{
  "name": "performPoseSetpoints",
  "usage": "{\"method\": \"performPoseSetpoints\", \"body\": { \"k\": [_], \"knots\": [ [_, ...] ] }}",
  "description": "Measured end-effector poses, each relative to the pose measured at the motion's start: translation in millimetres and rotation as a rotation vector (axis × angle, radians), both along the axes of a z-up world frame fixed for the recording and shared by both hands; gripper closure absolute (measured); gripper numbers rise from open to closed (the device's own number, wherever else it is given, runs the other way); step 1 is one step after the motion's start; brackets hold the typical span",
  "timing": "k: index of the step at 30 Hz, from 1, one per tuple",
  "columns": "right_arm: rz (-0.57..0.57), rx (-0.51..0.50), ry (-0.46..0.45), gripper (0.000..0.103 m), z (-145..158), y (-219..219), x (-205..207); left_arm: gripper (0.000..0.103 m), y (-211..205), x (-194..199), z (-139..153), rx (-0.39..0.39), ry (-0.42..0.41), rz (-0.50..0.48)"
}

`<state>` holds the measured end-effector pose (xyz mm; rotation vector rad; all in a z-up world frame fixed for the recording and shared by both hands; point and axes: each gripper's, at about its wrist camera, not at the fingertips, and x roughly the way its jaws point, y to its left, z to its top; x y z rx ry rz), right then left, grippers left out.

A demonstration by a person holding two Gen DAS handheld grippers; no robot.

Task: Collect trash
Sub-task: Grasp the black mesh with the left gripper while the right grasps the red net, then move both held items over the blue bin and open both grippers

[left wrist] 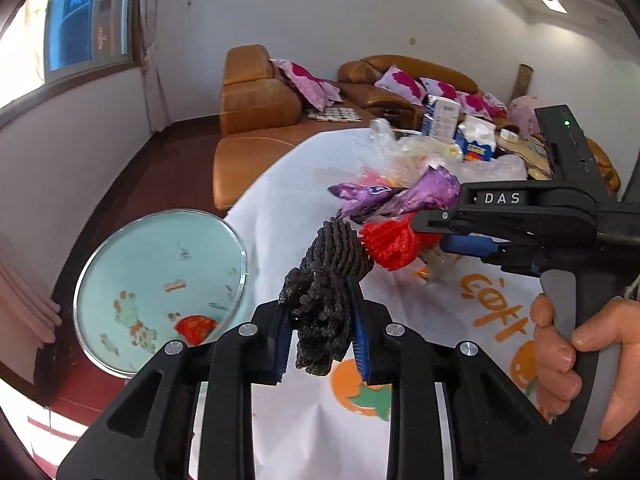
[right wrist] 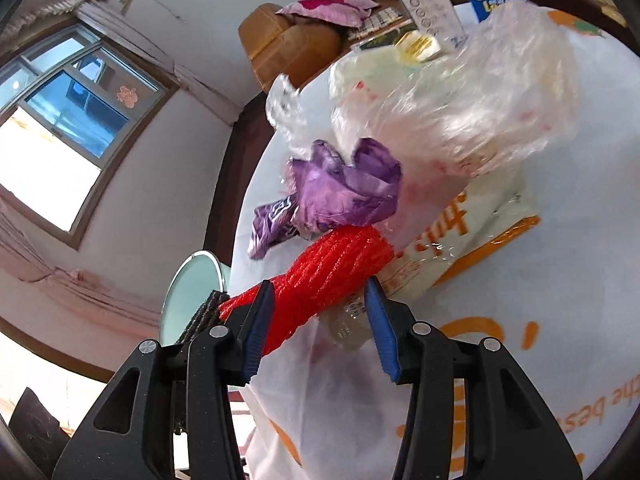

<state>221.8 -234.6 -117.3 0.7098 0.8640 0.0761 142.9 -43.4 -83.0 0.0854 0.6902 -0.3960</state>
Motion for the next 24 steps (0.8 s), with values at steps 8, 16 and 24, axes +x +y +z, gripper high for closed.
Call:
{"method": "performPoseSetpoints", "body": {
  "k": [8, 16, 24],
  "knots": [
    [0.016, -0.003, 0.05, 0.056, -6, 18, 20, 0.078, -1, -6, -3, 0.004, -0.008, -0.037],
    [0.027, -0.016, 0.051, 0.09, -10, 12, 18, 0.078, 36, -1, 7, -0.023, -0.025, 0.061],
    [0.088, -0.061, -0.055, 0.097, 31, 24, -21, 0.078, 82, 10, 16, -0.076, -0.057, 0.205]
  ]
}}
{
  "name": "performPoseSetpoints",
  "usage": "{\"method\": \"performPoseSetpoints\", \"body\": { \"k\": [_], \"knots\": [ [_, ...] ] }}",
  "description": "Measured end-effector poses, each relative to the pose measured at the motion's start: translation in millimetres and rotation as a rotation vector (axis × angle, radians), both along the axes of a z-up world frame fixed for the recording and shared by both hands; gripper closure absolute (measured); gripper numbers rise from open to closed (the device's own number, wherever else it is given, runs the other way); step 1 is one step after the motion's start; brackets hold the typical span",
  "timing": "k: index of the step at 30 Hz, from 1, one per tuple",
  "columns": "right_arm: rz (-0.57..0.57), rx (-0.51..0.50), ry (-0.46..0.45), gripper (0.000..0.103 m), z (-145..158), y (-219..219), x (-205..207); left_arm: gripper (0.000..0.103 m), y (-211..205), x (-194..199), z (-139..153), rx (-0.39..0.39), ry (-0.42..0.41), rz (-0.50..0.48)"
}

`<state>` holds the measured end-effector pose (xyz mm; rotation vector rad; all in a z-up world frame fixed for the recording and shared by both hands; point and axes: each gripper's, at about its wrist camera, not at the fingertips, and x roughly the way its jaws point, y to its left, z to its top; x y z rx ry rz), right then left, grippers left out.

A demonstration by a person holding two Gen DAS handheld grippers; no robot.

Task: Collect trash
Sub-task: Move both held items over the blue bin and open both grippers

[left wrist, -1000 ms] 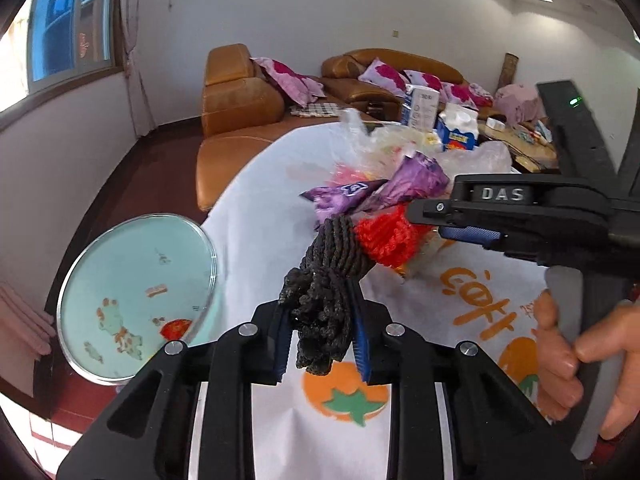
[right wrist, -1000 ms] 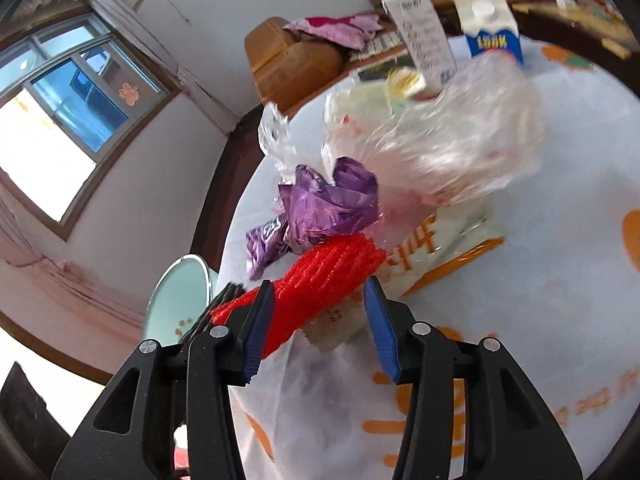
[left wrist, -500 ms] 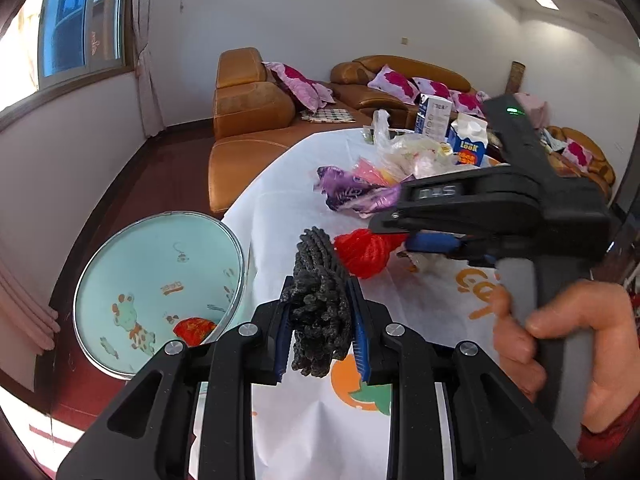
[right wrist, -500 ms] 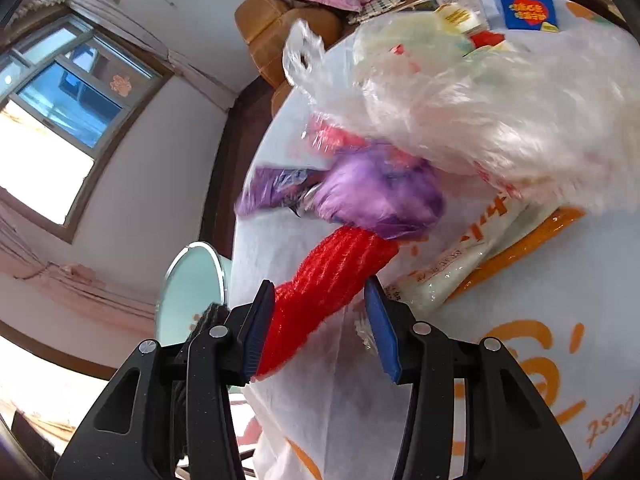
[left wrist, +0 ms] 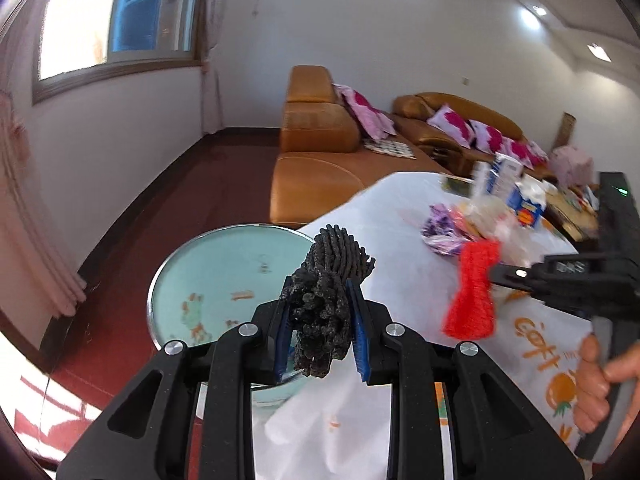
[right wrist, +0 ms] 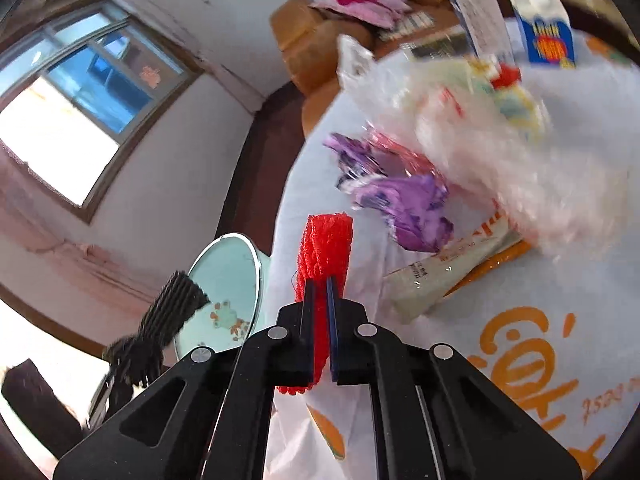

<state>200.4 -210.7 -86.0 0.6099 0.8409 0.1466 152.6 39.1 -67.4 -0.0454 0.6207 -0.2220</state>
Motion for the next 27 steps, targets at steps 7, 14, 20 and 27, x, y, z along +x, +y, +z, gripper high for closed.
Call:
{"method": "performPoseSetpoints", "body": {
  "k": [7, 14, 20, 27],
  "knots": [
    [0.009, -0.033, 0.03, 0.097, -13, 15, 9, 0.078, 21, -1, -1, -0.007, -0.007, 0.048],
    [0.058, -0.089, -0.092, 0.097, 24, 41, 12, 0.078, 41, 1, 1, -0.01, -0.022, 0.119],
    [0.146, -0.12, -0.142, 0.097, 40, 87, 29, 0.078, 57, 8, 5, 0.011, -0.026, 0.189],
    [0.212, -0.152, -0.139, 0.096, 32, 130, 47, 0.078, 66, 21, -1, 0.006, 0.0, 0.229]
  ]
}}
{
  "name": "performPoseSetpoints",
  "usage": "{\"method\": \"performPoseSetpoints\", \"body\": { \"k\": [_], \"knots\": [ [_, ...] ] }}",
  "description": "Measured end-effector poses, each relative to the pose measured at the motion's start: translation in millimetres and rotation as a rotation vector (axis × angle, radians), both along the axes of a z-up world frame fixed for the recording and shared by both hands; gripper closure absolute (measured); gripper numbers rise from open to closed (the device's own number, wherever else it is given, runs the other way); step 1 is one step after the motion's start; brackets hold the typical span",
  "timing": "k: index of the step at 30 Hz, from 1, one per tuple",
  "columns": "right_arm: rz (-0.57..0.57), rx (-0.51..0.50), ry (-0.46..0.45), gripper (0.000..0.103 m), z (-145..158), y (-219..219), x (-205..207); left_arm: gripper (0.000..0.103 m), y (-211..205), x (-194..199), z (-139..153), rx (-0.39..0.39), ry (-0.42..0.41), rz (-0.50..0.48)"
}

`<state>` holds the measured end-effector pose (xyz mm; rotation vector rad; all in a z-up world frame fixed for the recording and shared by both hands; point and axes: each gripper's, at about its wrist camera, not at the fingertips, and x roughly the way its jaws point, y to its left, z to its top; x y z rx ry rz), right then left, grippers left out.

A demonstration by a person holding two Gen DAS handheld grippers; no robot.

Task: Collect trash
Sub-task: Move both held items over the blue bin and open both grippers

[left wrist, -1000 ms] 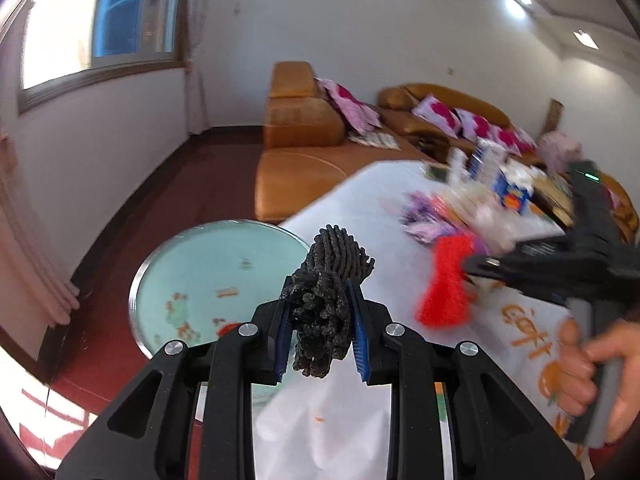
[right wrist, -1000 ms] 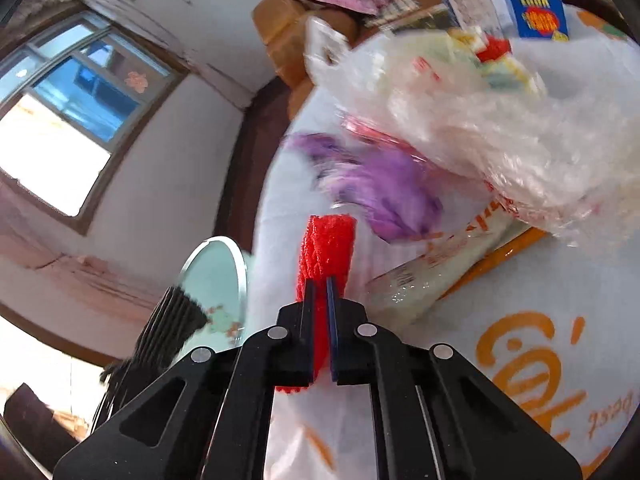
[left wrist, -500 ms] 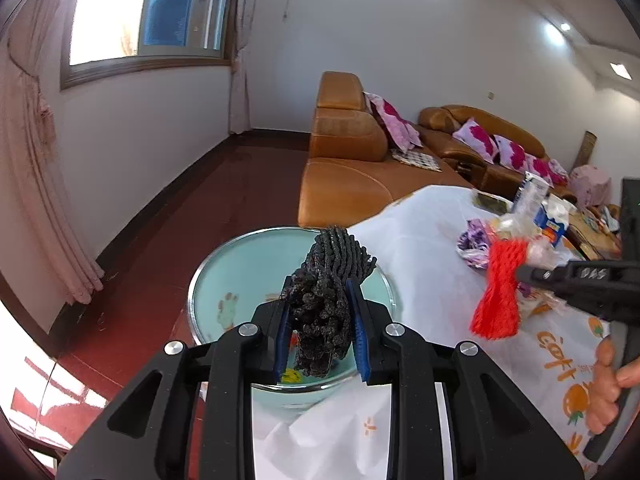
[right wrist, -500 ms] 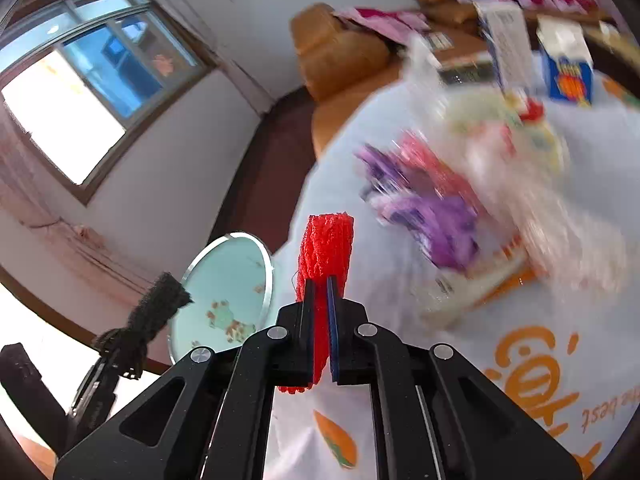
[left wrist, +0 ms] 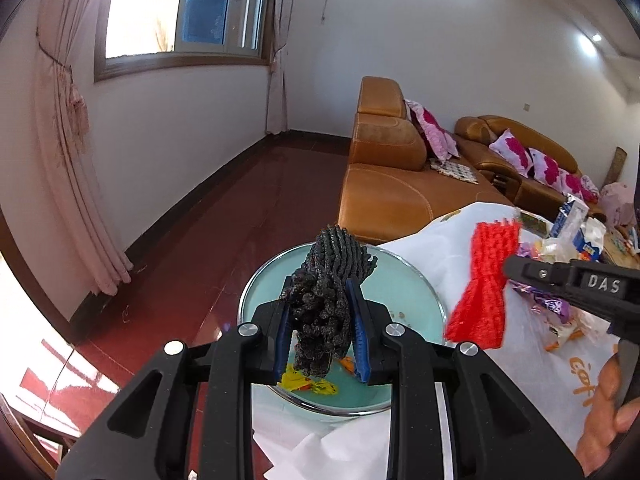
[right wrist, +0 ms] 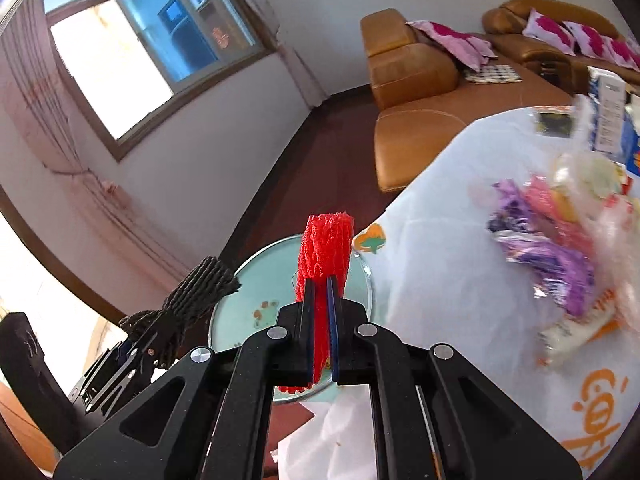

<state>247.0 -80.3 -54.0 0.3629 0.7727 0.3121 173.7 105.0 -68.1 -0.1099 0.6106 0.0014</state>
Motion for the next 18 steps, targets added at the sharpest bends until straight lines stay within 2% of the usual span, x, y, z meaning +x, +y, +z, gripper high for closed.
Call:
{"method": "performPoseSetpoints", "body": {
  "k": [8, 18],
  "knots": [
    [0.032, -0.065, 0.025, 0.096, -17, 33, 23, 0.078, 5, 19, -14, -0.005, 0.046, 0.012],
    [0.053, -0.115, 0.074, 0.096, -42, 52, 41, 0.078, 7, 40, -36, -0.012, 0.114, 0.017]
  ]
}}
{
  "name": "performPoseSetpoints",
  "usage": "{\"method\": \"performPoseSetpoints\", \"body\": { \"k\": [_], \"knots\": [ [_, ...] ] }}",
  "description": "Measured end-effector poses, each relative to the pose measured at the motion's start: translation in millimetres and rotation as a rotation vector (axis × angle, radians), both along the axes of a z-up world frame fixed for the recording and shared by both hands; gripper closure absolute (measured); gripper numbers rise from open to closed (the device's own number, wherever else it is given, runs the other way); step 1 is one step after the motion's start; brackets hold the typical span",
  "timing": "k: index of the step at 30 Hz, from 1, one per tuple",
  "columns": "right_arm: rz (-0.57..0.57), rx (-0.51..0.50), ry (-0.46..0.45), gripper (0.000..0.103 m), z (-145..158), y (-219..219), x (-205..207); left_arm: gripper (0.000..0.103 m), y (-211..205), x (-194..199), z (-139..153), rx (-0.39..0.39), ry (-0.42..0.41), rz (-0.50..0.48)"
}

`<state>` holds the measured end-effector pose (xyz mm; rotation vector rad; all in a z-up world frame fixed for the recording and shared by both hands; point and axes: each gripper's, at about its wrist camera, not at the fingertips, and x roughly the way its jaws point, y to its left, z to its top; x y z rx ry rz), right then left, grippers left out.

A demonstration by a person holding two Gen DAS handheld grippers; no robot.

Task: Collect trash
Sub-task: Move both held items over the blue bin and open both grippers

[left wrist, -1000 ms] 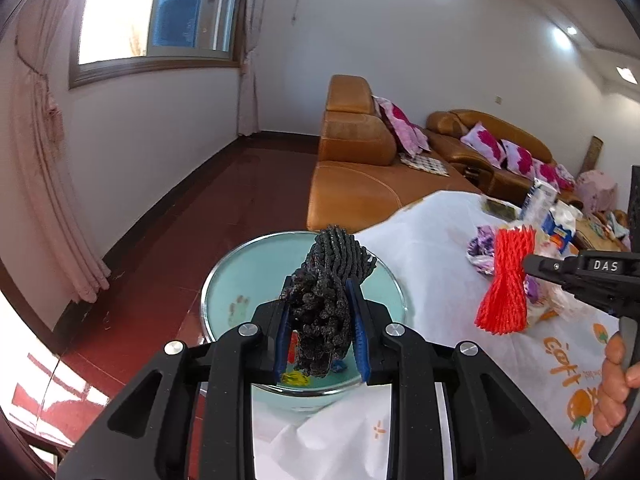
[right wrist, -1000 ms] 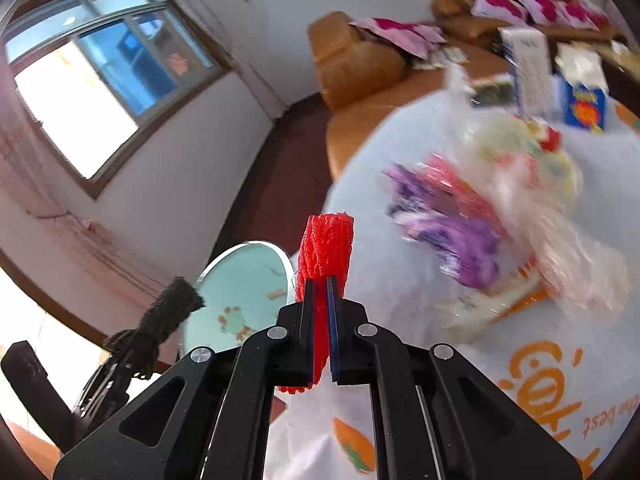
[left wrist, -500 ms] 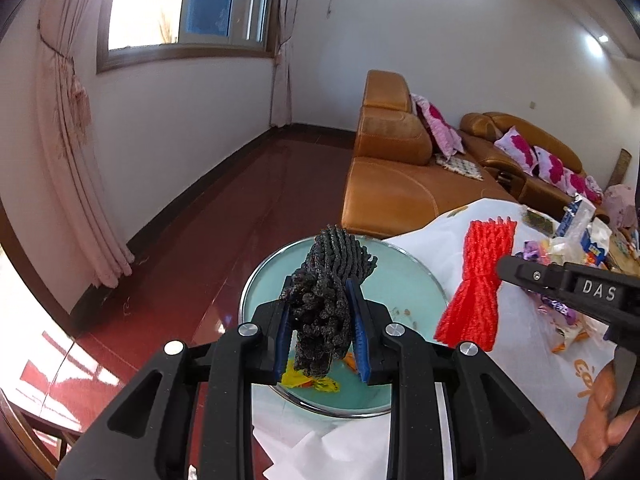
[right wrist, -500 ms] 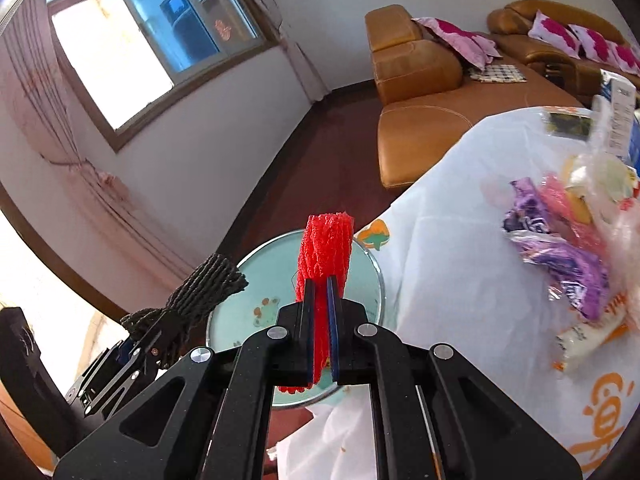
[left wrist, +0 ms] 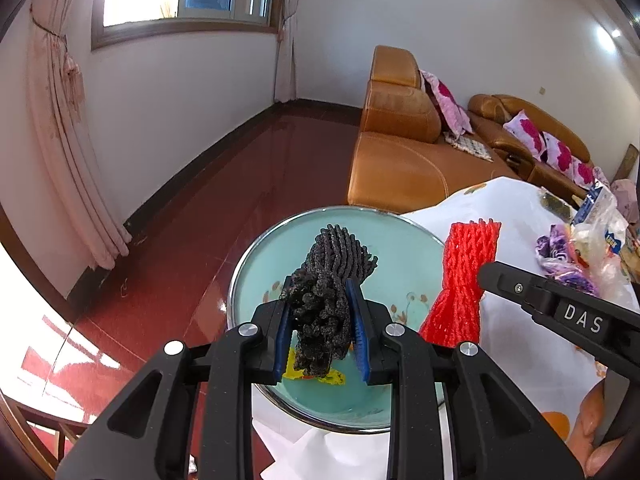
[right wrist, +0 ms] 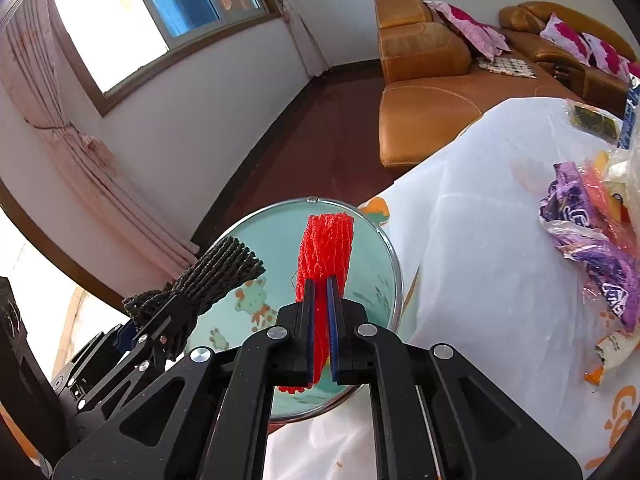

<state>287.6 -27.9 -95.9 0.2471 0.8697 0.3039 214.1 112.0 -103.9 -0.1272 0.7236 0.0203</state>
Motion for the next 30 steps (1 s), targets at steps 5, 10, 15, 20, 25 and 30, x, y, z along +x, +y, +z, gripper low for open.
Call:
{"method": "performPoseSetpoints", "body": {
  "k": [5, 10, 15, 20, 25, 30],
  "knots": [
    [0.014, -0.013, 0.021, 0.096, -9, 8, 7, 0.078, -1, 4, -7, 0.002, 0.017, 0.003],
    [0.028, -0.005, 0.04, 0.09, -17, 10, 11, 0.076, -3, 10, -10, 0.011, 0.036, 0.009],
    [0.011, 0.005, 0.041, 0.075, -16, 4, 9, 0.072, -5, 11, -11, 0.022, 0.042, 0.015],
    [-0.017, 0.025, 0.031, 0.07, -10, -5, 4, 0.049, -5, 7, -9, 0.042, 0.037, 0.037],
    [-0.043, 0.029, 0.011, 0.05, -4, -13, -4, 0.035, -7, -1, -4, 0.062, 0.026, 0.058],
    [-0.069, 0.025, -0.007, 0.039, 1, -24, -13, 0.022, -8, -8, 3, 0.058, 0.019, 0.08]
  ]
}}
